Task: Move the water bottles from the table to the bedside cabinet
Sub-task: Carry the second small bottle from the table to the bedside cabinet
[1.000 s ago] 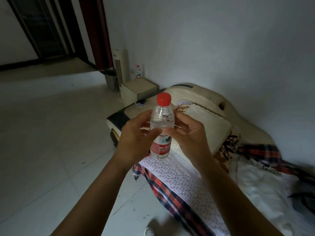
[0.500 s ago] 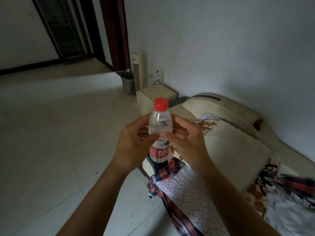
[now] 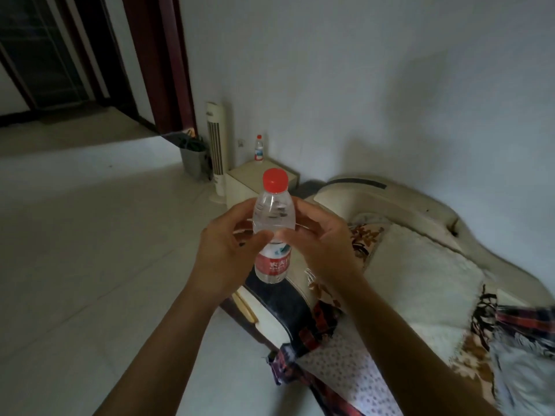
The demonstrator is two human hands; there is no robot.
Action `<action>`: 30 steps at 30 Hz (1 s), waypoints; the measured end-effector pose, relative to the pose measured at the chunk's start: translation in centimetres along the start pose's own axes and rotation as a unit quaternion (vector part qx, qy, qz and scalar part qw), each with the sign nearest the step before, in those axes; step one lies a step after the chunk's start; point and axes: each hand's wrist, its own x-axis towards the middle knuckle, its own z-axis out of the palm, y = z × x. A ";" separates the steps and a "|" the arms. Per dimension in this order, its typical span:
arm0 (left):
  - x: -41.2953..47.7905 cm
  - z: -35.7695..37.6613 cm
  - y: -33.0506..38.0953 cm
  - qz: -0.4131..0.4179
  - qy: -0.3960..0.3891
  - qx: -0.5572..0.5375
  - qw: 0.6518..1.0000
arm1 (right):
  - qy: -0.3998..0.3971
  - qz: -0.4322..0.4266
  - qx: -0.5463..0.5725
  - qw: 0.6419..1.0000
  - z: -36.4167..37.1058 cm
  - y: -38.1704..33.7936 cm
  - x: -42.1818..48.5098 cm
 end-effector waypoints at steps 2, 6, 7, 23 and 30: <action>1.8 -1.5 -1.3 -0.003 -0.002 -0.006 1.000 | 0.006 -0.003 -0.002 1.000 1.9 0.0 1.6; 5.5 -4.1 -3.7 0.001 -0.010 -0.017 1.000 | 0.004 -0.002 -0.003 1.000 4.7 1.0 5.6; 6.7 -4.7 -4.4 0.001 -0.016 -0.018 1.000 | 0.002 -0.002 -0.003 1.000 5.4 1.4 6.7; 29.6 -12.5 -14.5 -0.008 -0.034 0.037 0.999 | 0.016 0.026 0.060 0.998 15.6 9.9 30.0; 37.0 -16.4 -18.6 -0.010 -0.046 0.012 0.999 | 0.028 0.033 0.040 0.998 19.8 11.6 37.7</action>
